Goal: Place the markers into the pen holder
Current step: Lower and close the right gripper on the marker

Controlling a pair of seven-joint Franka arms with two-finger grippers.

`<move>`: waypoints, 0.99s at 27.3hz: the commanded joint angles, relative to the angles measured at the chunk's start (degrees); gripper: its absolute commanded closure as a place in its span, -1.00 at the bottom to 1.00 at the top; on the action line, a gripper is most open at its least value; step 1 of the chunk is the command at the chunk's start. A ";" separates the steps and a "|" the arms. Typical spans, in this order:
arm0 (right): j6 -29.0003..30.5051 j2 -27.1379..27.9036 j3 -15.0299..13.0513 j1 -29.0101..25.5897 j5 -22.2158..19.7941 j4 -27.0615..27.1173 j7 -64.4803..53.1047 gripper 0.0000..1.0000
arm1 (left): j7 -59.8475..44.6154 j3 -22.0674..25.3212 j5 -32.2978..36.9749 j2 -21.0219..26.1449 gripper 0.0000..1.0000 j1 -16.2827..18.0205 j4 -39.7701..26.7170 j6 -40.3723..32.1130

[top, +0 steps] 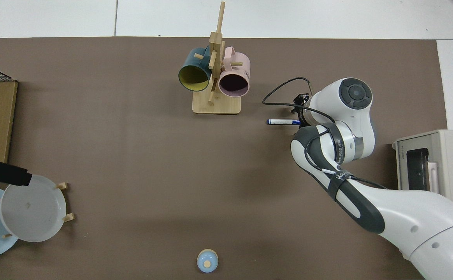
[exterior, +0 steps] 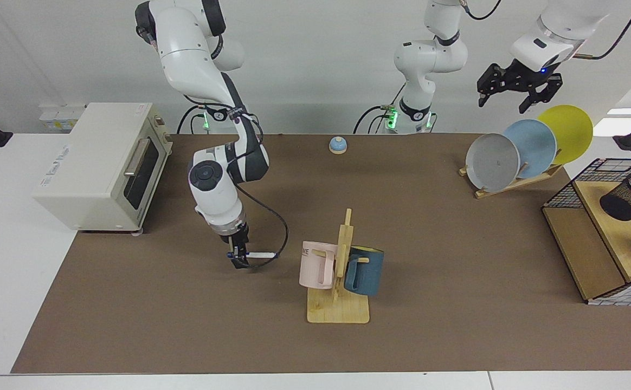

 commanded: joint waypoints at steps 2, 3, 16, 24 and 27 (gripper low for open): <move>2.04 -0.17 0.53 -0.97 -0.91 -1.16 -0.89 -0.02 | -0.24 -0.36 0.02 -1.37 -1.00 0.43 -1.38 -0.05; 1.95 -0.17 0.53 -0.97 -0.91 -1.16 -0.89 0.04 | -0.15 -0.36 0.02 -1.37 -1.00 0.43 -1.47 -0.05; -0.77 -0.69 0.53 -0.79 -3.28 -0.99 -0.89 1.00 | -0.15 -0.36 0.02 -1.37 -1.00 0.52 -1.38 0.04; -5.69 -3.68 0.44 -0.36 -3.55 -0.11 -0.81 1.00 | -0.41 -0.27 0.02 -1.37 -1.00 0.52 -1.30 0.04; -7.97 -6.66 0.62 -0.97 -3.46 -0.11 -1.16 1.00 | -0.41 -0.27 0.02 -1.37 -1.00 0.52 -1.30 0.04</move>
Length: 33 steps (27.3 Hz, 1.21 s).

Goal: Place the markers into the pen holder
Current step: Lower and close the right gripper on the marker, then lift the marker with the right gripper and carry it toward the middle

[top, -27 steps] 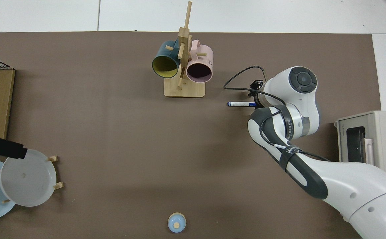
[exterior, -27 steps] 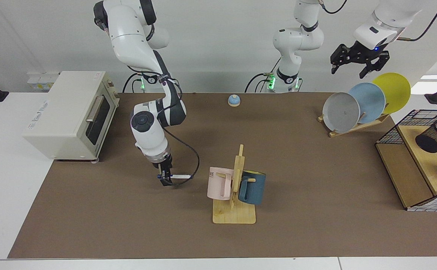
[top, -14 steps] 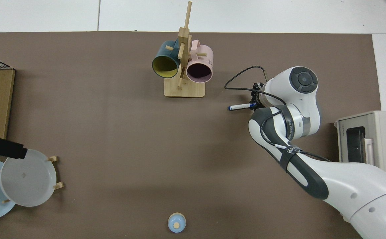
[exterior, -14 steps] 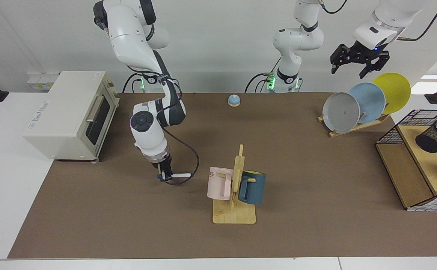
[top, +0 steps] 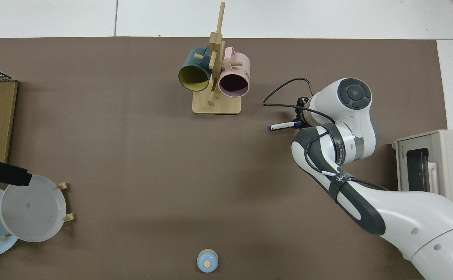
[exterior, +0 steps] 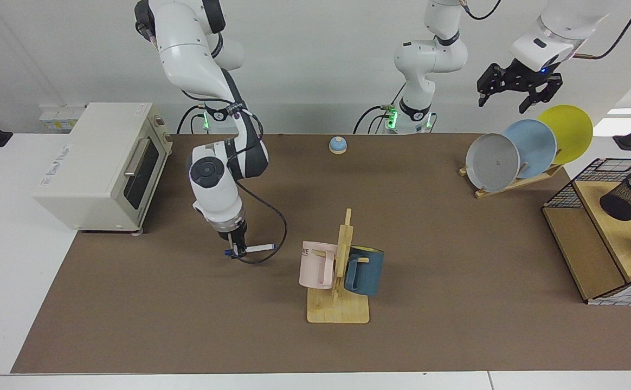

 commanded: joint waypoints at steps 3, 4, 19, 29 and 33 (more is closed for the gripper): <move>-7.84 -8.49 0.65 -0.81 -0.88 -0.35 -1.31 1.00 | -0.40 -0.27 0.02 -1.34 -1.00 0.50 -1.30 0.04; -9.86 -9.98 0.65 -0.72 -0.70 -0.09 -1.31 1.00 | -0.40 -0.36 0.02 -1.34 -1.00 0.50 -1.30 0.04; -30.09 -23.61 1.09 0.42 6.41 5.71 -1.31 1.00 | -0.31 -0.36 0.02 -1.34 -1.00 0.41 -1.30 0.04; -33.17 -25.02 1.36 8.05 9.14 8.18 7.38 1.00 | 7.66 -0.97 0.02 -0.81 -0.99 -0.29 -1.21 4.96; -32.82 -25.63 1.62 11.92 9.14 8.18 9.59 1.00 | 11.11 -1.50 -0.06 -0.73 -0.99 -0.56 -1.12 5.05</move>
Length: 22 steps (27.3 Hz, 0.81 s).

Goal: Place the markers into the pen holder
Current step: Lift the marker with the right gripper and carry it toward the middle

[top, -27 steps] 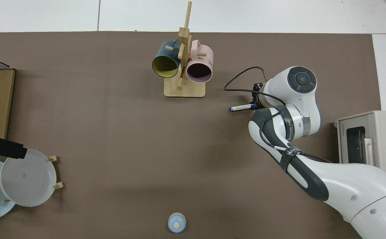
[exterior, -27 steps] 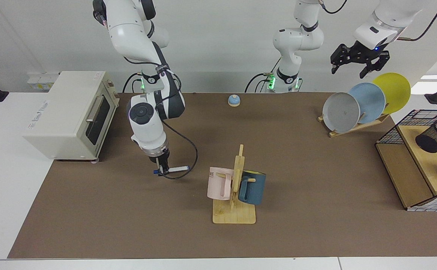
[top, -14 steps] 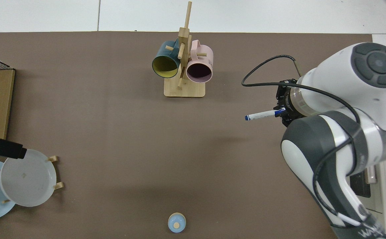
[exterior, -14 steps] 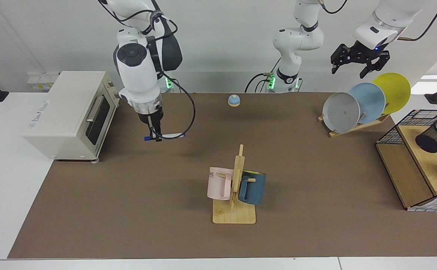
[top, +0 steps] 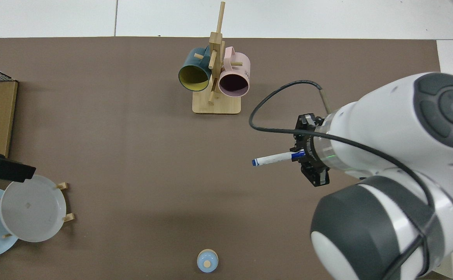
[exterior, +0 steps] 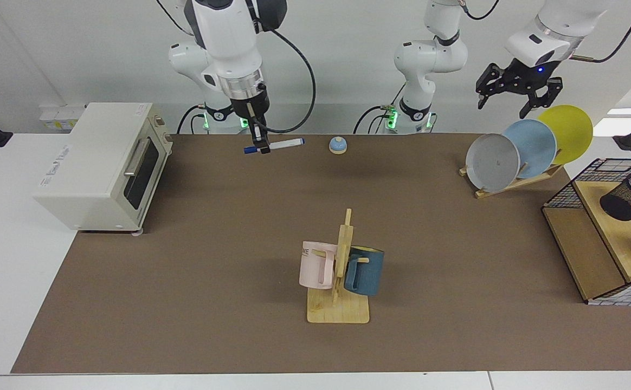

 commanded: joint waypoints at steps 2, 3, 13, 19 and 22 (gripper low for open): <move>-0.50 -0.32 0.37 4.81 1.15 0.84 3.23 1.00 | 4.07 -1.25 -0.08 -0.82 -0.99 -1.31 -1.20 1.24; -0.41 -0.32 0.28 5.43 1.68 0.84 3.76 1.00 | 4.68 -1.43 -0.08 -0.82 -0.99 -1.49 -1.20 1.24; 2.75 0.12 0.63 9.91 3.18 0.84 9.03 1.00 | 21.99 -3.28 -1.83 -0.99 -0.97 -2.55 -0.59 2.29; 3.72 1.18 0.63 12.46 1.60 0.76 10.97 1.00 | 27.35 -4.07 -9.92 -1.35 -0.95 -2.72 -1.29 6.50; 3.90 1.53 0.63 13.60 1.42 0.84 11.67 1.00 | 32.53 -5.12 -10.45 -1.78 -0.95 -2.99 -2.87 9.84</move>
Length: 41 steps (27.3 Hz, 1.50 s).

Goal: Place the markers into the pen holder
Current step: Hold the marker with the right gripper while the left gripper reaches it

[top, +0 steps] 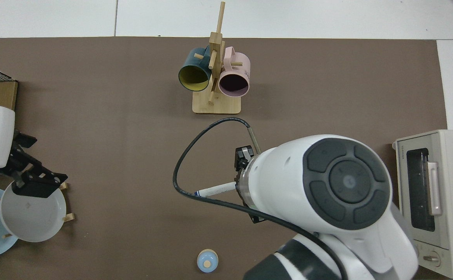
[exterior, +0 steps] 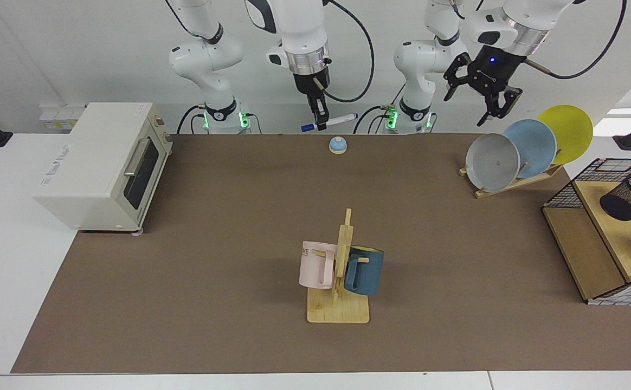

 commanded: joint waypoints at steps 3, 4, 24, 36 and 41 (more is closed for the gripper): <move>1.36 1.53 -0.09 2.27 -1.50 0.20 2.67 1.00 | 11.22 -1.74 -3.20 -3.33 -0.97 -0.82 -6.05 9.52; 1.36 1.79 -0.09 2.36 -1.59 0.20 3.02 1.00 | 11.84 -2.18 -3.56 -4.21 -0.98 -0.82 -7.10 10.93; 1.18 10.05 -0.35 4.74 -3.35 10.31 10.50 1.00 | 8.07 -5.26 -4.35 -4.74 -0.73 -9.87 -16.51 23.15; -0.67 11.90 -0.62 4.39 -3.35 13.91 10.41 1.00 | 7.90 -5.52 -4.18 -3.78 -0.56 -11.37 -19.07 24.48; -0.75 11.99 -0.62 4.39 -3.35 13.91 10.41 1.00 | 6.40 -5.70 -4.26 -3.25 -0.34 -12.34 -19.15 24.83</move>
